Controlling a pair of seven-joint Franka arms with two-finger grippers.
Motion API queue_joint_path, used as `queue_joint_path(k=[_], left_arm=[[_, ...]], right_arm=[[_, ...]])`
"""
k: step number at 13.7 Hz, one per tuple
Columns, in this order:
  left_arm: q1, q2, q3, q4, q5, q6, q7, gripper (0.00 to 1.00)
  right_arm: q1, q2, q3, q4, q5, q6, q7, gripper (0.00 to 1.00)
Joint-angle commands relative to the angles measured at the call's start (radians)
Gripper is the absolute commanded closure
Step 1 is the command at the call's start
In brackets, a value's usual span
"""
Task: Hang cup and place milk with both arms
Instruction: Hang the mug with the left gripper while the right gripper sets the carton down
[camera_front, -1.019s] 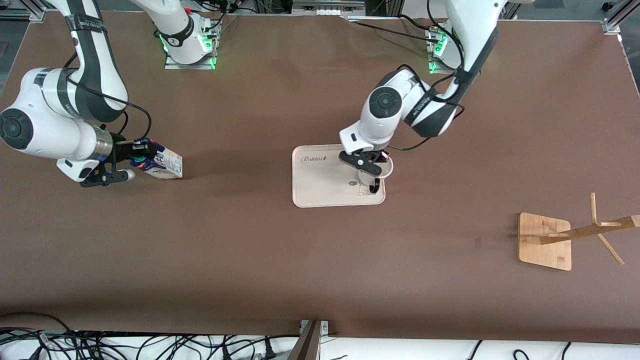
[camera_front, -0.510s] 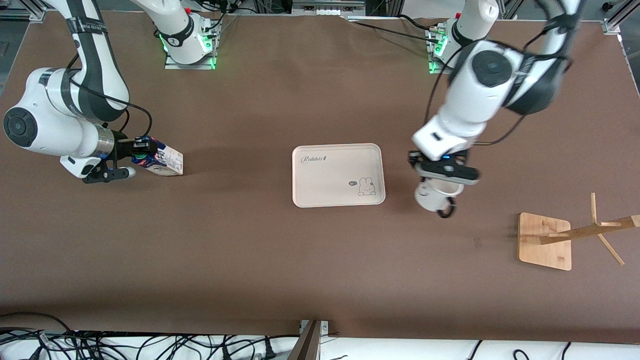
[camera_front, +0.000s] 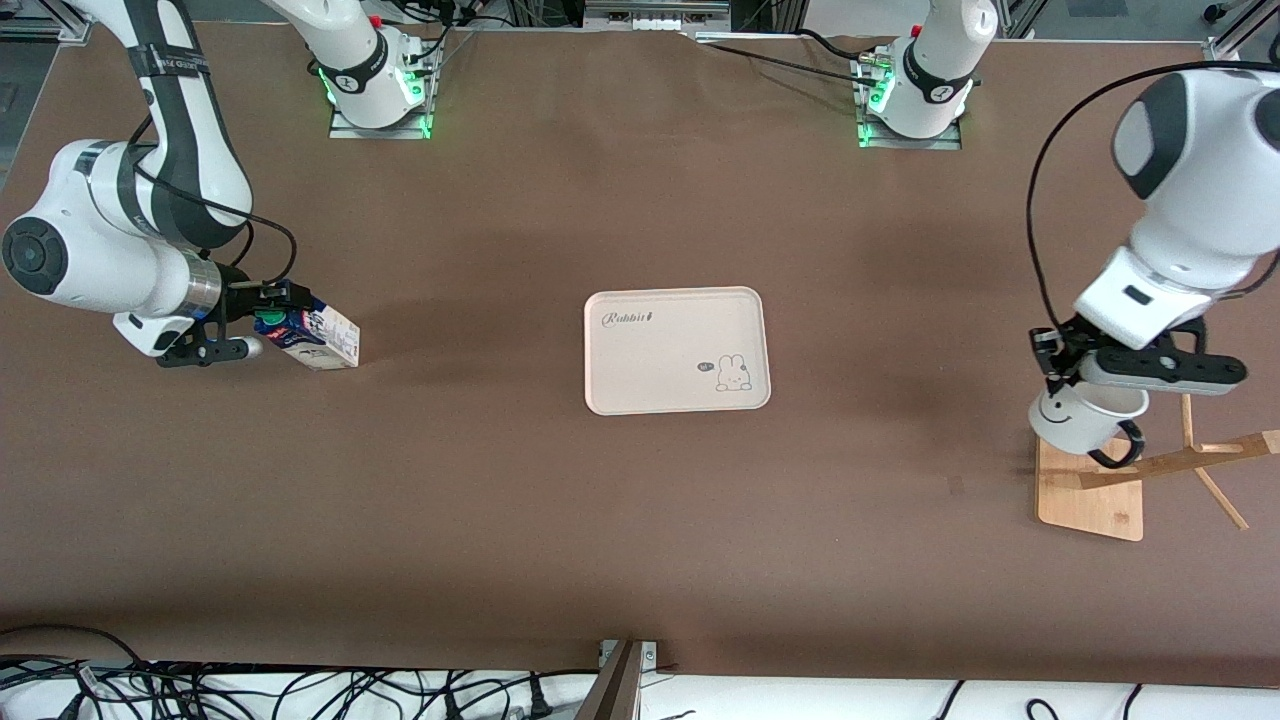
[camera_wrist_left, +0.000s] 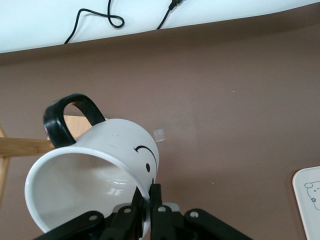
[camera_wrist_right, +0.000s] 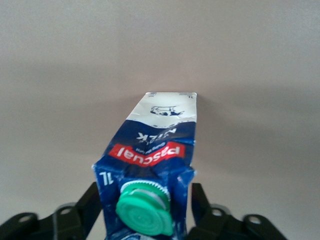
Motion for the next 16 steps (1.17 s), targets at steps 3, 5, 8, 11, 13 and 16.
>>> queue_joint_path(k=[3,5,8,11,13,16], left_arm=[[-0.005,0.001,0.087,0.029,-0.053,-0.026,0.166,1.0],[-0.004,0.003,0.11,0.028,-0.053,-0.023,0.215,1.0],[0.0,0.009,0.151,0.023,-0.053,-0.022,0.268,1.0],[0.01,0.029,0.17,0.018,-0.053,-0.014,0.334,1.0],[0.012,0.043,0.174,0.015,-0.051,-0.014,0.354,1.0],[0.012,0.047,0.174,0.012,-0.047,-0.017,0.37,0.14]], right_arm=[[-0.03,-0.016,0.021,0.001,-0.005,0.006,-0.016,0.0],[-0.03,-0.031,0.02,0.046,-0.013,0.0,-0.016,0.0],[-0.031,-0.067,0.018,0.155,-0.053,-0.074,-0.01,0.0],[-0.03,-0.08,0.02,0.302,-0.091,-0.234,-0.002,0.0],[-0.028,-0.08,0.032,0.371,-0.09,-0.298,0.039,0.0],[-0.028,-0.096,0.112,0.396,-0.09,-0.303,0.165,0.0]])
